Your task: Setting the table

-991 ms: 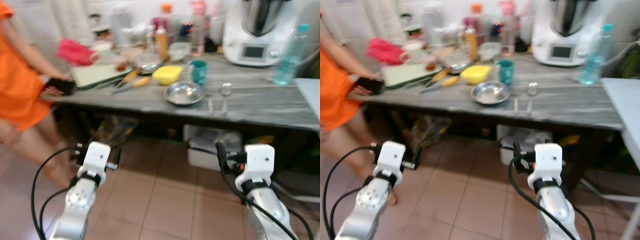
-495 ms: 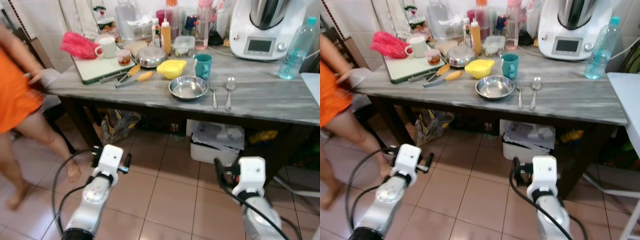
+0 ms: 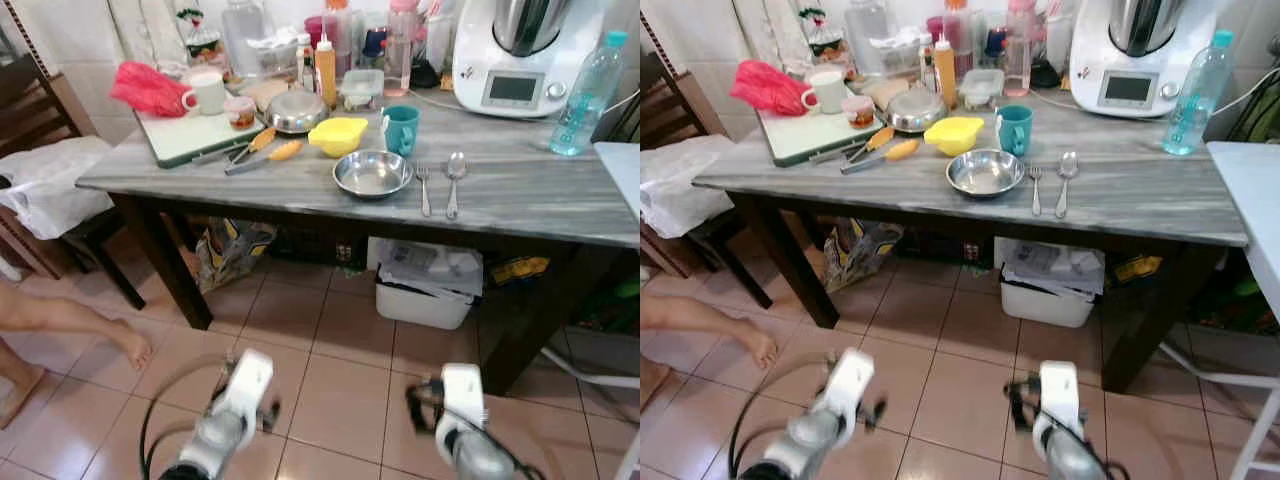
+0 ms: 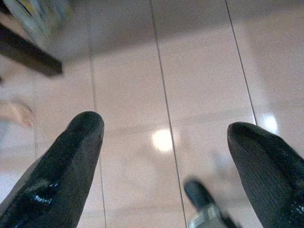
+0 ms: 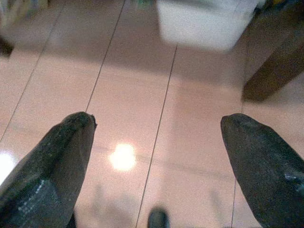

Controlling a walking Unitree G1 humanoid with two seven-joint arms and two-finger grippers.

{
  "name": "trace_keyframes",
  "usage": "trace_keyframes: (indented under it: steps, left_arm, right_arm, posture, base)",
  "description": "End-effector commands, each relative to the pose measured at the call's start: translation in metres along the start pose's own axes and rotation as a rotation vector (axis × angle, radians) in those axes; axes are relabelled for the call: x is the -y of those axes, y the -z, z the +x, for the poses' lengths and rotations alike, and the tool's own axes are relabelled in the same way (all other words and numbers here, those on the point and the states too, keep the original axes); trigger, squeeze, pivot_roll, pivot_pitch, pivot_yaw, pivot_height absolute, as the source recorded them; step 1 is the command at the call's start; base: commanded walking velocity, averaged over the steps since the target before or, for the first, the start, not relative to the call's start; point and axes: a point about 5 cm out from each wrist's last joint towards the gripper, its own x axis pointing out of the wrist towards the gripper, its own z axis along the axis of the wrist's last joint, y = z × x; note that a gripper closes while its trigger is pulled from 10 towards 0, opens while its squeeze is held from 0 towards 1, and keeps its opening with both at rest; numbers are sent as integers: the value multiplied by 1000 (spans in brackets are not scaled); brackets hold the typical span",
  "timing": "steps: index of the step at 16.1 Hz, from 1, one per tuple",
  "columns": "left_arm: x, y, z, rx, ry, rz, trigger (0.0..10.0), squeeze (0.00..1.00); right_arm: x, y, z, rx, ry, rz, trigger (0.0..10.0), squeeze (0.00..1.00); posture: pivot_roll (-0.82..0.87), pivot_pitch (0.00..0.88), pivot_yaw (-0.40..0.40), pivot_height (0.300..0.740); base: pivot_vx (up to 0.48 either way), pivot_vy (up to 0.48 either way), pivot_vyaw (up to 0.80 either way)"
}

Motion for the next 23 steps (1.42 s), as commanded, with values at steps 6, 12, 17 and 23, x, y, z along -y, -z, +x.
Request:
trace_keyframes:
  steps: [6, 12, 17, 23]
  left_arm:
    - [-1, 40, -8, -203, 38, -56, 10000, 0]
    - [4, 43, -8, -244, 70, -23, 10000, 0]
    - [5, 42, -7, -258, 47, -72, 10000, 0]
    - [5, 50, -10, -317, 47, -39, 10000, 0]
  right_arm:
    - [-11, 42, -3, -197, -60, 19, 10000, 0]
    - [-2, 53, -8, -232, -41, 15, 10000, 0]
    - [-17, 53, -6, -232, -78, -12, 10000, 0]
    - [-13, 57, -8, -260, -107, -94, 10000, 0]
  posture:
    - [-229, 0, 87, 740]
    - [-225, 0, 84, 740]
    - [-235, 0, 73, 740]
    - [-204, 0, 69, 740]
  base:
    - [0, 0, 0]
    - [0, 0, 615]
    - [0, 0, 800]
    - [0, 0, 799]
